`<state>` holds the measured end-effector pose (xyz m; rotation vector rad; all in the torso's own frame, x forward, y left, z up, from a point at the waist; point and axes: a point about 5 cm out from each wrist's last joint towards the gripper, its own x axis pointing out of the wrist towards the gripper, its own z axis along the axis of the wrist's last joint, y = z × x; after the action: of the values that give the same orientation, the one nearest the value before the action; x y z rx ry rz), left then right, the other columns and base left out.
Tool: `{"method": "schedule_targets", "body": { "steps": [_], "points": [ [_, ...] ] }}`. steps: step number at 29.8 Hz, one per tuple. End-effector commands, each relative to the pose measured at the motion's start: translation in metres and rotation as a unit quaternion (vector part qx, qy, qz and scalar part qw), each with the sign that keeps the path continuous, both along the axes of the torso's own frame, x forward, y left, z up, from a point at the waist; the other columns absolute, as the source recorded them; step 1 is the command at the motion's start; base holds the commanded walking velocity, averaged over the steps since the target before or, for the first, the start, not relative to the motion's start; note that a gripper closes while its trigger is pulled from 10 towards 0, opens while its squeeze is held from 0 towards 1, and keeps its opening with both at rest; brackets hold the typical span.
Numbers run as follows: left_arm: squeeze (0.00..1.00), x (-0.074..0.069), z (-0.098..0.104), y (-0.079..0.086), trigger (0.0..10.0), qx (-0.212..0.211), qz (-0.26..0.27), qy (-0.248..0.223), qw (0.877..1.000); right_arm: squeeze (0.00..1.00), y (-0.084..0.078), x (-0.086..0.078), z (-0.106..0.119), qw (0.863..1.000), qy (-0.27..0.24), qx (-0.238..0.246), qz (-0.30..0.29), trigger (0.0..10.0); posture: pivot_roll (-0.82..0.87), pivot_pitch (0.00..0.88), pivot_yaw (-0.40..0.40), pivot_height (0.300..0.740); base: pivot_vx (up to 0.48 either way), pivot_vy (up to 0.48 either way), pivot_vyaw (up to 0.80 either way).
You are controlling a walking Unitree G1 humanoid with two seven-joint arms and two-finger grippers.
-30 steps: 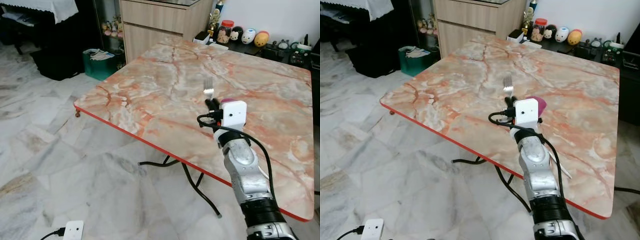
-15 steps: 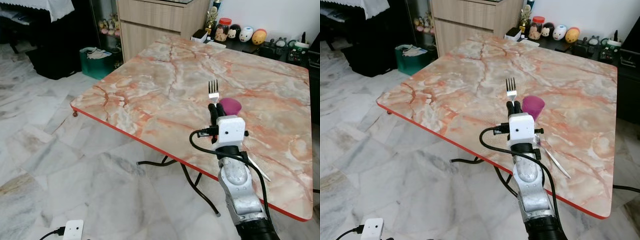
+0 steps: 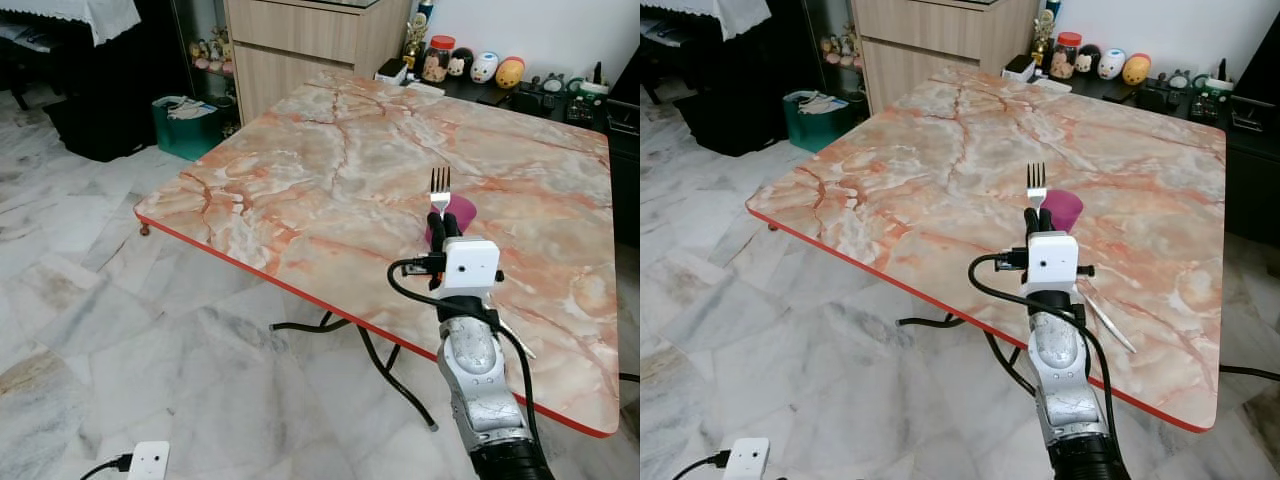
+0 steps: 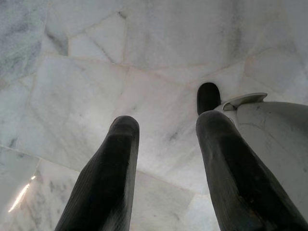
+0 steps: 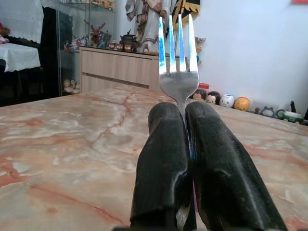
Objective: Setting the table
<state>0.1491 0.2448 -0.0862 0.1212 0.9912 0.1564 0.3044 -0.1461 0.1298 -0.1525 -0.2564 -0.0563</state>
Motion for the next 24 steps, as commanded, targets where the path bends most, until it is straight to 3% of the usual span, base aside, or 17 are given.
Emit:
{"method": "schedule_targets", "body": {
  "steps": [1,10,24],
  "points": [
    [0.00,-0.005,-0.001,0.002,10.0,0.006,-0.007,0.010,1.000,0.00,0.001,0.004,0.005,1.000,-0.012,0.009,-0.001,10.0,0.02,0.000,-0.021,0.740,0.000,0.000,0.00],
    [0.00,-0.004,-0.001,0.002,10.0,0.004,-0.010,0.009,1.000,0.00,0.000,0.009,0.009,1.000,-0.017,0.007,0.010,10.0,0.02,0.000,-0.023,0.740,0.000,0.000,0.00],
    [0.00,-0.002,0.000,0.001,10.0,-0.003,-0.002,0.002,1.000,0.00,0.005,0.016,0.012,0.999,-0.016,0.016,0.025,10.0,0.03,0.000,-0.021,0.740,0.000,0.000,-0.70]
  ]
}}
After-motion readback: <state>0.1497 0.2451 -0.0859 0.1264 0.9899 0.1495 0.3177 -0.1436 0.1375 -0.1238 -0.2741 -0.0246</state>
